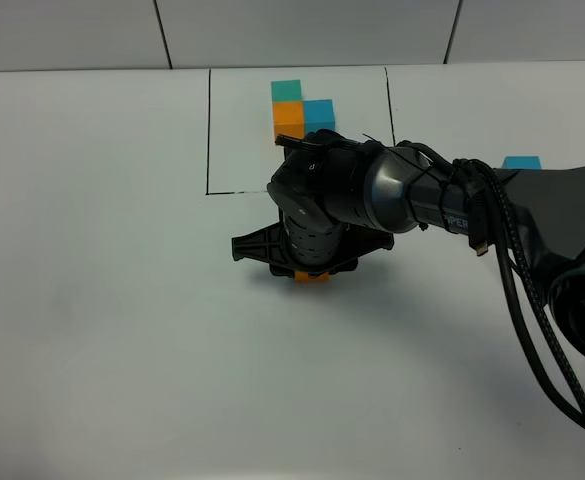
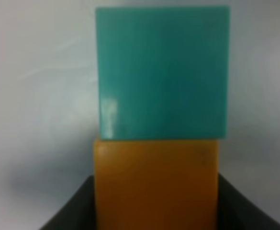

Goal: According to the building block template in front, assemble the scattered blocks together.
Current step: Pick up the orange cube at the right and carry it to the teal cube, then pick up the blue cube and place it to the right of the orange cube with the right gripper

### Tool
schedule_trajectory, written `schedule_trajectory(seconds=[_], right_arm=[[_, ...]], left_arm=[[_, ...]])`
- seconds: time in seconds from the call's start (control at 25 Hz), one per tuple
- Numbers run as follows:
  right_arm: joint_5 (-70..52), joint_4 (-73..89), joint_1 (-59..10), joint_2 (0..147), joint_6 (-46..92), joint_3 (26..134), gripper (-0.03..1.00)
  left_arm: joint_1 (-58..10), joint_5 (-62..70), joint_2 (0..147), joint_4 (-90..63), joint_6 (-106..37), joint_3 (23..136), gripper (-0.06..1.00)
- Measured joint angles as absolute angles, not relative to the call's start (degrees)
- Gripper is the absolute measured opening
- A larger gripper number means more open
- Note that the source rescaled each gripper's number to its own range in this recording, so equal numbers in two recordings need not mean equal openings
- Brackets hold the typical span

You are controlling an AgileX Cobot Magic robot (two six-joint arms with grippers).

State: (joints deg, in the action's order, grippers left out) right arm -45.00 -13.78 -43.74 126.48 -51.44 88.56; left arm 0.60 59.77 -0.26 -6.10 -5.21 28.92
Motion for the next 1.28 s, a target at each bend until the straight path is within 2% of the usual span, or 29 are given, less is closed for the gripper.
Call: schedule_trajectory(seconds=[0.4, 0.44, 0.52, 0.72, 0.84, 1.0, 1.28], right_arm=[[-44.94, -12.63, -43.64, 126.48, -50.20, 88.56, 0.03], [-44.88, -12.36, -43.64, 126.48, -50.01, 88.56, 0.06], [-44.97, -11.58, -43.64, 127.10, -49.21, 88.50, 0.20], [-44.54, -10.94, -43.64, 127.45, -46.94, 88.50, 0.67], [-44.54, -10.82, -43.64, 127.39, -45.73, 88.50, 0.86], [-44.43, -10.63, -43.64, 125.59, -44.36, 88.50, 0.93], [-47.70, -10.63, -43.44, 117.41, -37.49, 88.46, 0.93]], left_arm=[[0.60, 59.77, -0.26, -6.10, -5.21, 28.92, 0.69], [0.60, 59.77, -0.26, -6.10, -5.21, 28.92, 0.69], [0.60, 59.77, -0.26, -6.10, -5.21, 28.92, 0.69], [0.60, 59.77, -0.26, -6.10, -5.21, 28.92, 0.69], [0.60, 59.77, -0.26, -6.10, -5.21, 28.92, 0.69], [0.60, 59.77, -0.26, -6.10, -5.21, 28.92, 0.69], [0.60, 59.77, -0.26, -6.10, -5.21, 28.92, 0.69]])
